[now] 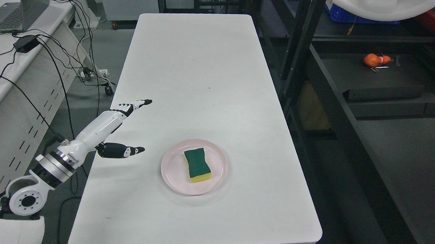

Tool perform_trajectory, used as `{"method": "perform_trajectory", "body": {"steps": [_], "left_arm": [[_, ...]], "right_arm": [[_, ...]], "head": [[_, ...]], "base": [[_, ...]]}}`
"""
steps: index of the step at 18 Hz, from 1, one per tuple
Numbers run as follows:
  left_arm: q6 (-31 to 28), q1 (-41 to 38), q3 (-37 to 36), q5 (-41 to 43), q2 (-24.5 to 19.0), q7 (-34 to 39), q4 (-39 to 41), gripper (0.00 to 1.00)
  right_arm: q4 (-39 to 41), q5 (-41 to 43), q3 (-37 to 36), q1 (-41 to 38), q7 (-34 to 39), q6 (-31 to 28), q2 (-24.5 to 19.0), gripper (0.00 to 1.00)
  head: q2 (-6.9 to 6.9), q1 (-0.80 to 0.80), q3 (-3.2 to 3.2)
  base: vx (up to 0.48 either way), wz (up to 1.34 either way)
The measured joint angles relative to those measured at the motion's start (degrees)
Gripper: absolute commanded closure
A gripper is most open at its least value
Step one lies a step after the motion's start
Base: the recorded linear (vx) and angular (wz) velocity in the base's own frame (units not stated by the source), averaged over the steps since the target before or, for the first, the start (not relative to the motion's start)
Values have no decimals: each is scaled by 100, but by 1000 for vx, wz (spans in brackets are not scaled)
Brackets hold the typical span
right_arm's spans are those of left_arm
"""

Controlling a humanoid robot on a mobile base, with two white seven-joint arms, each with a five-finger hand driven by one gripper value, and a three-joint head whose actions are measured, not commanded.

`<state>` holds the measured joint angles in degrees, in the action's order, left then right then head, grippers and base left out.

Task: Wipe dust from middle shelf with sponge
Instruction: 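Reach the left hand over the pink plate toward the green sponge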

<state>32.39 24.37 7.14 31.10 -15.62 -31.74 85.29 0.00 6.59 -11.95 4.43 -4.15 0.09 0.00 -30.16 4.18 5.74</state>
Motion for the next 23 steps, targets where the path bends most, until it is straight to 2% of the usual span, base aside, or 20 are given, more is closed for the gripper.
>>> {"method": "perform_trajectory", "body": {"steps": [4,8,15,23], "left_arm": [[700,657,-346,1245,-213,-14,-520,6],[918,1190,-914,1903,-302,-18,-859,6],[1121,1933,-2036,2384,-222,-145,-1220,6],[1147,2082,-2570,2756,-103,-184,-1472,8]], "right_arm": [[0,0,0,1,0,0,0,0],[0,0,0,2,0,0,0,0],[0,0,0,2,0,0,0,0],[0,0,0,2,0,0,0,0]], "head": [[0,0,0],[0,0,0],[0,0,0],[0,0,0]], "base": [[0,0],[0,0],[0,0],[0,0]]}}
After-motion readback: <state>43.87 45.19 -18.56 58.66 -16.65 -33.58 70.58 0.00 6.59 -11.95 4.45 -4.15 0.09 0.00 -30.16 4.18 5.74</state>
